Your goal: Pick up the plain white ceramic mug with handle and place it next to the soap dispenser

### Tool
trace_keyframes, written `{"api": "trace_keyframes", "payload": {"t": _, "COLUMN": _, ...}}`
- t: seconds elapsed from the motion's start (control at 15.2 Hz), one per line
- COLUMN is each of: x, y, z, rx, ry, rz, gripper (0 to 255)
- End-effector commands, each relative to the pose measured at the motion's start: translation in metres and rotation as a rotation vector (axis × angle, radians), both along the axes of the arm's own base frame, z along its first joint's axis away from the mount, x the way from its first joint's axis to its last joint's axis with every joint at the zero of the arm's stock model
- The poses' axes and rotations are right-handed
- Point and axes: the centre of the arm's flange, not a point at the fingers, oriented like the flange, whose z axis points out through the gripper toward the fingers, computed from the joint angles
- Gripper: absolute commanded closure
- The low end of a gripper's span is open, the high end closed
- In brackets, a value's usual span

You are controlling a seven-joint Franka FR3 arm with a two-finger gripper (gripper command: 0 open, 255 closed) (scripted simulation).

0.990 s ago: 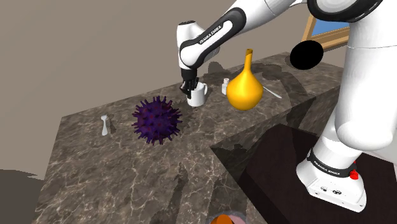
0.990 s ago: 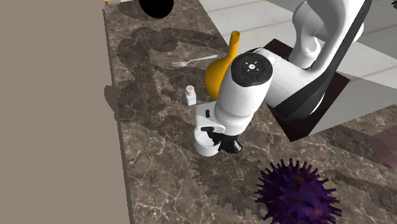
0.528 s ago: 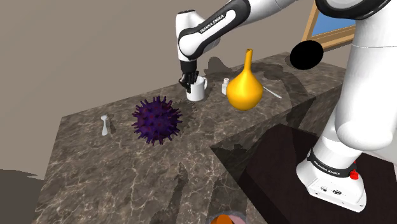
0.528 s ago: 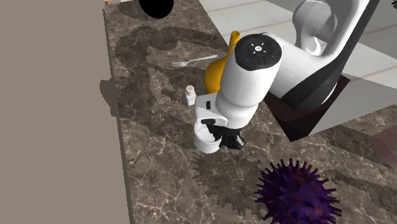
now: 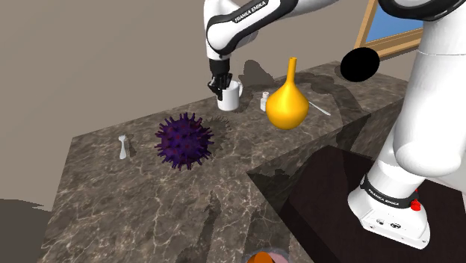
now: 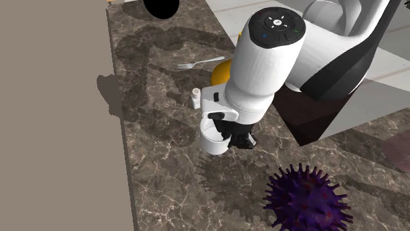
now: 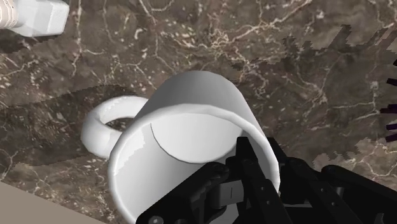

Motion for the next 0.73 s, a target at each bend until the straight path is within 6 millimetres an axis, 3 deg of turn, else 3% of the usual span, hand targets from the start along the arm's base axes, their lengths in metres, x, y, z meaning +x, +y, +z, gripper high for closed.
{"api": "trace_keyframes", "payload": {"t": 0.0, "x": 0.000, "y": -0.001, "z": 0.010, "rx": 0.000, "ry": 0.000, "rz": 0.000, "gripper": 255}}
{"api": "trace_keyframes", "payload": {"t": 0.66, "x": 0.000, "y": -0.001, "z": 0.063, "rx": 0.000, "ry": 0.000, "rz": 0.000, "gripper": 255}}
